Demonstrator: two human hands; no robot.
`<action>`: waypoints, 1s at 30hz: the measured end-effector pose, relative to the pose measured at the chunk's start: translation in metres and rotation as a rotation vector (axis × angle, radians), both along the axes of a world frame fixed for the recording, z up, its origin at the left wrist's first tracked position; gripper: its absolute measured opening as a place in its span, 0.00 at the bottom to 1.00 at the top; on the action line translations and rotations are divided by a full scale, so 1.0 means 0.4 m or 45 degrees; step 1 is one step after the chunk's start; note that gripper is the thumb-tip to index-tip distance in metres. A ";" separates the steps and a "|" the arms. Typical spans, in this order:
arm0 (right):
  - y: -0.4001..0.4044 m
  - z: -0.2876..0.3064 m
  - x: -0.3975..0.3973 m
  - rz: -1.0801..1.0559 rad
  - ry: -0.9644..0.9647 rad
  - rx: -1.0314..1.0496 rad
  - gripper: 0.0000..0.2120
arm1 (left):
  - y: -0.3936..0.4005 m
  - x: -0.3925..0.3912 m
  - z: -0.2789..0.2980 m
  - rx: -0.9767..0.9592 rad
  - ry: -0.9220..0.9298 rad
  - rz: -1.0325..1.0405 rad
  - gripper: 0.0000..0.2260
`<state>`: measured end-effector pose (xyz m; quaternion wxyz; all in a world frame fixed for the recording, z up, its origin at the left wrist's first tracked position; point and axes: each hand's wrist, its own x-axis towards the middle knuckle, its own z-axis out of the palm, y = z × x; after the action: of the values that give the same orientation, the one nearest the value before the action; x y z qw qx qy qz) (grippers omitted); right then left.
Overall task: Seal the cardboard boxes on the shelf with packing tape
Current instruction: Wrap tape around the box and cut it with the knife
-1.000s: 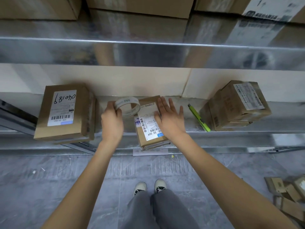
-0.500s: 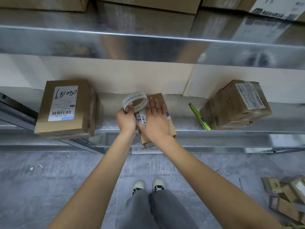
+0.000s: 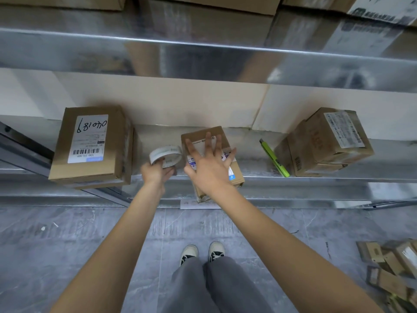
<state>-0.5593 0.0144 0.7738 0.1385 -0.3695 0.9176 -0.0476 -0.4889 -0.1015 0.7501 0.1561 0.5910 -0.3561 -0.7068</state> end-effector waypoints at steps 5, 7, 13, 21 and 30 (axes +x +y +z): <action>0.005 0.012 -0.004 -0.082 0.015 -0.060 0.32 | 0.060 -0.013 -0.002 0.259 0.245 0.016 0.16; 0.017 0.024 -0.016 -0.178 -0.016 -0.147 0.31 | 0.076 -0.012 0.003 0.272 0.339 -0.166 0.22; 0.086 0.033 -0.070 -0.351 -0.688 -0.898 0.33 | 0.097 -0.076 0.083 -0.422 0.294 -0.262 0.10; 0.136 0.038 -0.128 -0.475 -0.601 -0.888 0.22 | 0.175 -0.169 0.110 -0.938 0.190 -0.429 0.06; 0.209 -0.016 -0.186 -0.436 -0.455 -0.810 0.23 | 0.217 -0.216 0.120 -1.413 -0.274 -0.904 0.08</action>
<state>-0.6336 0.0979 0.7672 0.1647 -0.2214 0.8669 -0.4151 -0.5752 -0.0146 0.7982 0.1584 0.3370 -0.8535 -0.3645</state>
